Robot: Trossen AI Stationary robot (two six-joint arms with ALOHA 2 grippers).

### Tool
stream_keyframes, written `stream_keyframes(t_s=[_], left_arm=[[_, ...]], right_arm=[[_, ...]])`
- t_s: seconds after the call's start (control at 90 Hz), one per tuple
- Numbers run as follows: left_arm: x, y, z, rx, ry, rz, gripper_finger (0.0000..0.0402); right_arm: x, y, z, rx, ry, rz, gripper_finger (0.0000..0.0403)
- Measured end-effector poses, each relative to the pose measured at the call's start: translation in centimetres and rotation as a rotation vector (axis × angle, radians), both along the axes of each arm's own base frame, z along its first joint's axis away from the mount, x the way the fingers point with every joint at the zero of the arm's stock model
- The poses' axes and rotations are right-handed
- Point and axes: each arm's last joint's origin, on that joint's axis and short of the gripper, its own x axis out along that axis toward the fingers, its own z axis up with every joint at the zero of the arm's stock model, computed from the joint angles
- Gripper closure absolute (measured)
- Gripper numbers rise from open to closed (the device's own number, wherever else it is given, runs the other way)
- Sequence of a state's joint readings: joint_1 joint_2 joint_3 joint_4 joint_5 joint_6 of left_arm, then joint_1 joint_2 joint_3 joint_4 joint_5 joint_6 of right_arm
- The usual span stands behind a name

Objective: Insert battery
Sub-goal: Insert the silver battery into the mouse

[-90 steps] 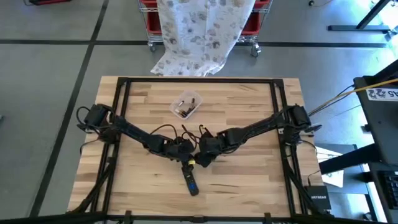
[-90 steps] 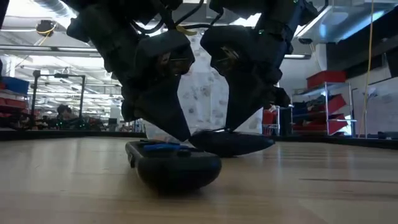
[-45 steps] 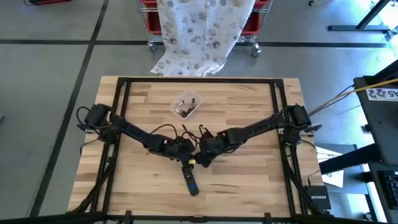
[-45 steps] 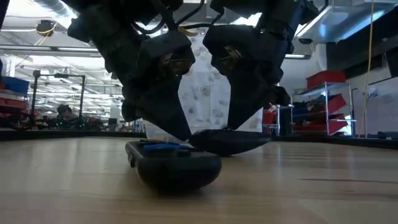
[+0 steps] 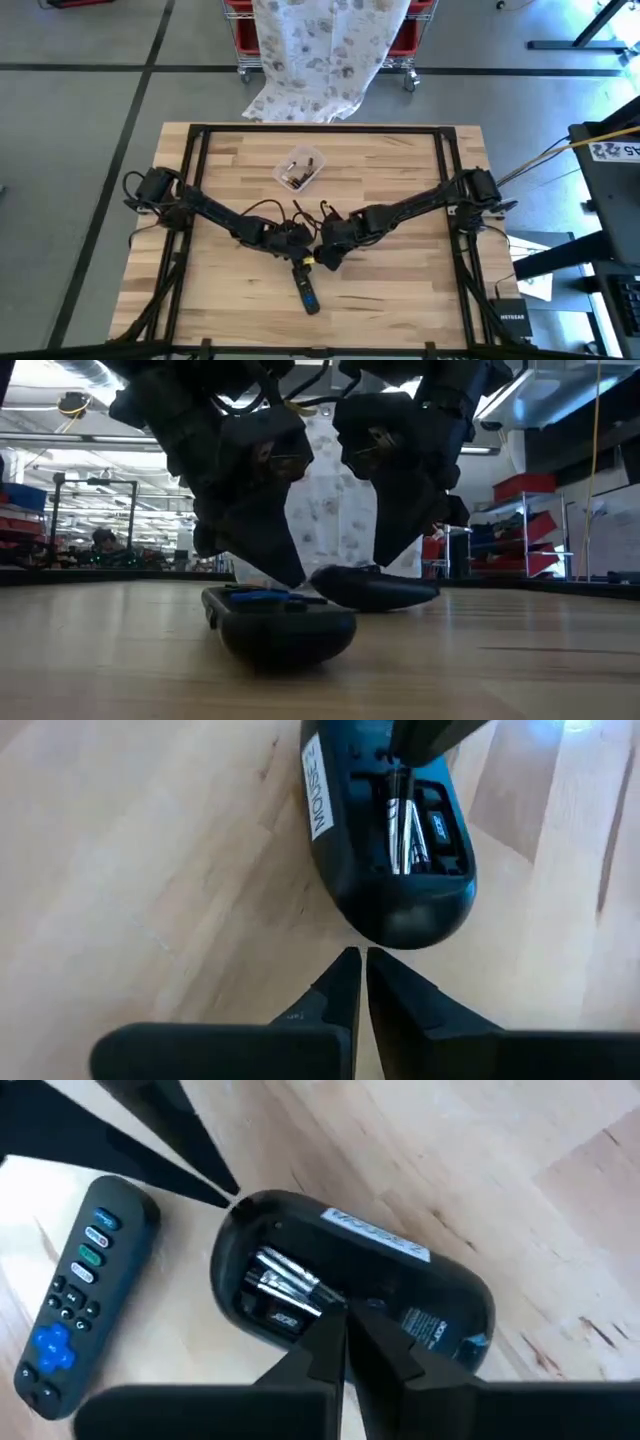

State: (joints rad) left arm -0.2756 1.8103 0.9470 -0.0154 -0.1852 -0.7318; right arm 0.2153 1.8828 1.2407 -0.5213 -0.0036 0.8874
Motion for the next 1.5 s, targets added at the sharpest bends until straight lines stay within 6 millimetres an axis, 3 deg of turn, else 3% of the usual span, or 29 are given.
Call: stream_keyframes(t_s=[0.411, 0.822, 1.189, 1.356, 1.5], left_arm=[[0.2, -0.1, 0.0, -0.03, -0.017, -0.011, 0.0398], [0.7, -0.3, -1.4, -0.044, -0.02, 0.004, 0.0398], [0.7, -0.3, -1.4, -0.05, -0.016, 0.007, 0.0398], [0.7, -0.4, -1.4, -0.08, -0.009, -0.005, 0.0398], [0.6, -0.8, -1.4, -0.093, -0.007, -0.025, 0.0398]], right_arm=[[0.3, 0.1, -0.5, 0.002, -0.006, -0.002, 0.0403], [0.4, 0.1, -0.6, 0.02, -0.018, -0.016, 0.0403], [0.3, 0.1, 0.1, 0.0, 0.042, -0.015, 0.0403], [0.2, 0.2, 0.2, 0.038, 0.046, 0.02, 0.0403], [0.0, 0.5, 1.4, 0.115, 0.022, 0.096, 0.0403]])
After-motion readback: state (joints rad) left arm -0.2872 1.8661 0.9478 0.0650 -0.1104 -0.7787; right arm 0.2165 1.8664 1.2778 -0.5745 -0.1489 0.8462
